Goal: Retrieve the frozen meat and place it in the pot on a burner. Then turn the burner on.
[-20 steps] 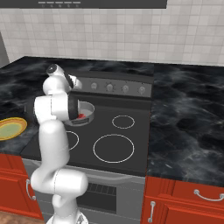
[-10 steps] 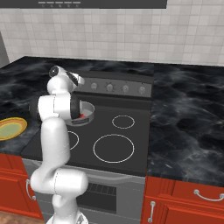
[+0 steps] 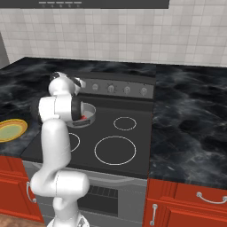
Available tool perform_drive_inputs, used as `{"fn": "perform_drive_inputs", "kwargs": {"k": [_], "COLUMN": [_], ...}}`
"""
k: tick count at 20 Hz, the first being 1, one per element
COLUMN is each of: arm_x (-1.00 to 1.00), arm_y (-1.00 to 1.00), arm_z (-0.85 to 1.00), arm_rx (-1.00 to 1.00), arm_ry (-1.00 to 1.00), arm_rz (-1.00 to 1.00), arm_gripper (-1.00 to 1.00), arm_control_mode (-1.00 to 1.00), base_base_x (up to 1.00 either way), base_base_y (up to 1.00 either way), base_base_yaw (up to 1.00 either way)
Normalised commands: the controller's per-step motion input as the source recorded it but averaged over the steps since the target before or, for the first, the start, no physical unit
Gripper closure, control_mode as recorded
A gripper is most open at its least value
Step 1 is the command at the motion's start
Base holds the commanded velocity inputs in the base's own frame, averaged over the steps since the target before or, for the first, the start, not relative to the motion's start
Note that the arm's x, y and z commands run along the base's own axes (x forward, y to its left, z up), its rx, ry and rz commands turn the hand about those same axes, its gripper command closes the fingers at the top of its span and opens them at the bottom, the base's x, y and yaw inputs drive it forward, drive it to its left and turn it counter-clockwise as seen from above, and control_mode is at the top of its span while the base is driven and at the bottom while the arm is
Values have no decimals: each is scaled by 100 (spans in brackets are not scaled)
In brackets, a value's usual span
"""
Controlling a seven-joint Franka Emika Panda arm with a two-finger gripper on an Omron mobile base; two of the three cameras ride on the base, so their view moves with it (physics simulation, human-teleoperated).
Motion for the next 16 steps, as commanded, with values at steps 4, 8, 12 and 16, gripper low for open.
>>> {"fn": "perform_drive_inputs", "kwargs": {"k": [4, 8, 12, 16], "arm_x": [1, 3, 7, 4], "arm_y": [0, 0, 0, -4], "arm_z": [-1, 0, 0, 0], "arm_rx": [0, 0, 0, 0], "arm_ry": [-3, 0, 0, 0], "arm_rz": [0, 0, 0, 2], "arm_gripper": [-100, -100, -100, -100], "arm_control_mode": [-100, -100, -100, -100], "base_base_x": [0, 0, 0, 0], "base_base_y": [0, 0, 0, 0], "base_base_yaw": [0, 0, 0, 0]}}
